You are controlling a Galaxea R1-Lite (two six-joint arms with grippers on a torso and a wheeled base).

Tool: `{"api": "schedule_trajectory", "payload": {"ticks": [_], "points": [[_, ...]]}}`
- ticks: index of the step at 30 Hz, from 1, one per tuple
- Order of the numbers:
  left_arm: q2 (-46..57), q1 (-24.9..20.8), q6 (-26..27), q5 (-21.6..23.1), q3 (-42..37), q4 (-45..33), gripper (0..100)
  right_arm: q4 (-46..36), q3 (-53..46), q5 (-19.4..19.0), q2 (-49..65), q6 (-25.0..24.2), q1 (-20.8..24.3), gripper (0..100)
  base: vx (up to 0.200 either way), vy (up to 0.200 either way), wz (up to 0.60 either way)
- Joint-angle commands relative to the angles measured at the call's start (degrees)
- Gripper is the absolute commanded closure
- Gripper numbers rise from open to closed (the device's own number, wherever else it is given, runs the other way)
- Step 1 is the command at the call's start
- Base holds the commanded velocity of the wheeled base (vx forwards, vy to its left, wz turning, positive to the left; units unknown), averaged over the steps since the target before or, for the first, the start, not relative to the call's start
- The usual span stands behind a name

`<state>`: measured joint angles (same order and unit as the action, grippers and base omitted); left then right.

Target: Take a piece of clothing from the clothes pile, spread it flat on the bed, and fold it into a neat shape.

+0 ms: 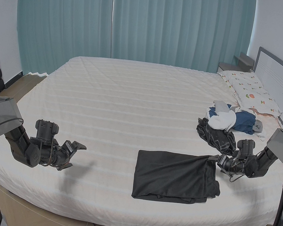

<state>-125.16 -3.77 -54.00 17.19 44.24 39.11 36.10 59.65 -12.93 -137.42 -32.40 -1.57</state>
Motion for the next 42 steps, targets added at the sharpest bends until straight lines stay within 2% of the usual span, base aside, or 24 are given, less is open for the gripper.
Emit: {"api": "schedule_trajectory", "payload": {"ticks": [1,5,11,12,21,25,32,33,38,42], "points": [[-0.08,-0.01,-0.05,0.04,-0.03,0.09,0,8.64,-18.16,-5.52,8.75,8.76,-0.54,0,0.000,0.000,0.00],[-0.08,-0.01,-0.14,0.04,-0.03,0.09,0,11.63,-24.05,-6.49,8.58,11.13,-0.71,0,0.000,0.000,0.00],[-0.08,-0.01,-0.14,0.04,0.06,0.00,0,12.07,-26.25,-7.63,7.35,11.31,-0.71,0,0.000,0.000,0.00],[-0.08,-0.01,-0.14,0.04,0.06,0.00,0,12.07,-26.43,-7.54,7.08,11.40,-0.71,100,0.000,0.000,0.00],[-0.08,-0.01,-0.14,0.04,0.15,0.00,0,12.24,-31.61,-8.07,7.87,14.82,-4.40,100,0.000,0.000,0.00],[-0.08,-0.01,-0.14,0.04,0.15,0.00,0,12.33,-34.78,-10.62,9.63,15.26,-4.84,100,0.000,0.000,0.00],[-0.08,-0.01,-0.14,0.04,0.15,0.00,0,15.93,-35.57,-11.15,9.54,15.26,-5.55,100,0.000,0.000,0.00],[-0.08,-0.01,-0.14,0.04,0.06,0.00,0,16.55,-35.39,-10.88,9.19,15.26,-5.72,0,0.000,0.000,0.00],[-0.08,-0.01,-0.14,0.04,0.06,0.00,0,17.08,-34.25,-10.97,9.54,15.26,-7.22,0,0.000,0.000,0.00],[-0.08,-0.01,-0.14,0.04,0.15,0.00,0,17.43,-28.01,-11.06,10.69,12.28,-7.83,0,0.000,0.000,0.00]]}}
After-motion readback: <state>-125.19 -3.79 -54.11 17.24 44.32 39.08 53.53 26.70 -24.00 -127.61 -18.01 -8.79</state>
